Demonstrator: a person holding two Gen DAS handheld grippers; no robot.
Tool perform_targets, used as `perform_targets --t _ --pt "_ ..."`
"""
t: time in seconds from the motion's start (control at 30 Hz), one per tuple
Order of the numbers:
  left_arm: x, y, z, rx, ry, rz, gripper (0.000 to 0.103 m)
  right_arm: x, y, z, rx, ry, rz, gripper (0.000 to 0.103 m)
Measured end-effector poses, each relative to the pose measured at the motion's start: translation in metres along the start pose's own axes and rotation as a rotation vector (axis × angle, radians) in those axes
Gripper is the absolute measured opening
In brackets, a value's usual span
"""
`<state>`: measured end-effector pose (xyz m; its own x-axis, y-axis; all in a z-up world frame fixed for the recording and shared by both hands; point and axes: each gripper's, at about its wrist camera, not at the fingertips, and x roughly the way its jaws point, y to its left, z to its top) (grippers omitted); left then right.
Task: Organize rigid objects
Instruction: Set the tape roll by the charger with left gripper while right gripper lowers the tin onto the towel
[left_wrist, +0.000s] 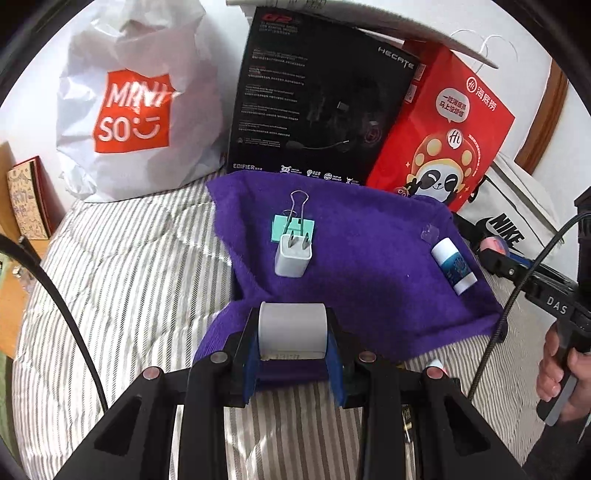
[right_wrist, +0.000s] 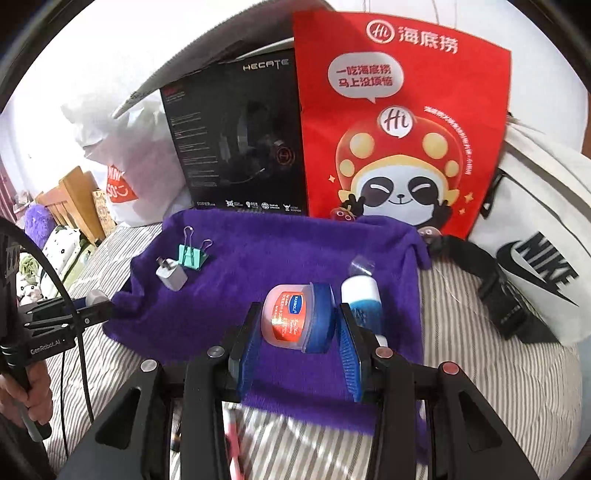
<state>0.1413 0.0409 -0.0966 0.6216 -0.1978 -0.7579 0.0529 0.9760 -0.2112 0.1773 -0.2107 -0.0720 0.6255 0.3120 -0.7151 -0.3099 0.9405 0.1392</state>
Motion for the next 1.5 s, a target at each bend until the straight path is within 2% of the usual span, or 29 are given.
perform_targets --t 0.2,0.37,0.73,0.83,1.1,1.23,1.5 --pt "0.020 -0.001 0.012 0.004 0.008 -0.008 0.030 0.025 -0.004 0.004 0.023 0.015 0.022 0.039" --pt "0.036 -0.002 0.016 0.010 0.018 -0.025 0.030 0.038 -0.004 -0.009 0.025 0.025 0.036 0.039" --pt "0.057 -0.016 0.016 0.060 0.040 -0.028 0.030 0.060 -0.005 -0.020 0.016 0.081 -0.002 0.039" --pt "0.061 -0.021 0.014 0.087 0.043 0.015 0.030 0.063 -0.005 -0.021 0.021 0.096 0.000 0.039" --pt "0.070 -0.023 0.013 0.119 0.048 0.067 0.030 0.070 -0.010 -0.021 0.028 0.126 -0.016 0.039" --pt "0.077 -0.024 0.012 0.146 0.061 0.125 0.030 0.073 -0.015 -0.024 0.045 0.129 -0.016 0.039" --pt "0.081 -0.026 0.012 0.175 0.053 0.146 0.030 0.074 -0.013 -0.025 0.037 0.123 -0.032 0.040"
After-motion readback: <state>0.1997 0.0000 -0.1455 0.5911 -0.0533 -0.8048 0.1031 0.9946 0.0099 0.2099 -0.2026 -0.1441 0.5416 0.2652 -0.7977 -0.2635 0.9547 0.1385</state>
